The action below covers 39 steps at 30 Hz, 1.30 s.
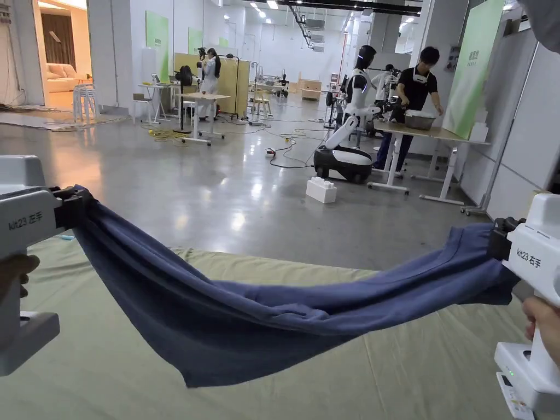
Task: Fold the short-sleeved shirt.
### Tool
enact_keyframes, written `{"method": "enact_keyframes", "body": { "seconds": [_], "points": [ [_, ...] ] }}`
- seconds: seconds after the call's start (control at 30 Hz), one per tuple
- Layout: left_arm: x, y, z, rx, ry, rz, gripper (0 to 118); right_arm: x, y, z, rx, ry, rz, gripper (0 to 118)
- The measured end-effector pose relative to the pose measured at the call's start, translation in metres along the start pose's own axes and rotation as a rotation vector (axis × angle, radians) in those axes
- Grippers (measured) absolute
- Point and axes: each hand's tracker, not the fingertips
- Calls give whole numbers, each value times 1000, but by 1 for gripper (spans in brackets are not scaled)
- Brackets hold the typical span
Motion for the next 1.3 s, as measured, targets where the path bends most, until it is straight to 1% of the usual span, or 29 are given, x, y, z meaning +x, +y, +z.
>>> {"method": "enact_keyframes", "body": {
  "seconds": [0.2,0.27,0.3,0.33,0.47,0.5,0.53,0.6,0.7,0.93,1.07,1.2,1.23,1.27,1.3],
  "points": [
    [4,11,-25,-29,16,-27,9,-13,2,-24,-51,21,27,5],
    [9,15,-34,-45,7,-44,9,-19,2,-33,-56,23,44,5],
    [10,15,-37,-41,19,-59,9,-22,4,-36,-56,23,65,5],
    [13,18,-42,-39,29,-76,9,-25,5,-40,-60,25,66,5],
    [11,26,-62,-44,30,-64,9,-30,11,-56,-67,26,63,5],
    [12,29,-67,-44,37,-72,9,-30,13,-62,-59,24,75,5],
    [12,32,-72,-44,45,-78,9,-30,15,-67,-69,27,62,5],
    [10,39,-80,-45,51,-80,9,-32,24,-75,-43,16,87,5],
    [7,52,-91,-35,67,-82,9,-29,39,-90,-36,12,72,5],
    [7,66,-106,-29,91,-107,9,-31,62,-108,1,-11,91,5],
    [7,54,-103,-26,91,-112,9,-34,52,-106,6,-13,104,5],
    [7,16,-91,-52,77,-97,9,-36,16,-91,-54,9,77,5],
    [7,3,-85,-64,60,-88,9,-37,2,-82,-56,11,94,5],
    [6,-13,-78,-67,60,-84,9,-39,-9,-75,-60,15,138,5],
    [4,-27,-70,-82,50,-81,9,-36,-28,-74,-107,23,120,5]
  ]
}}
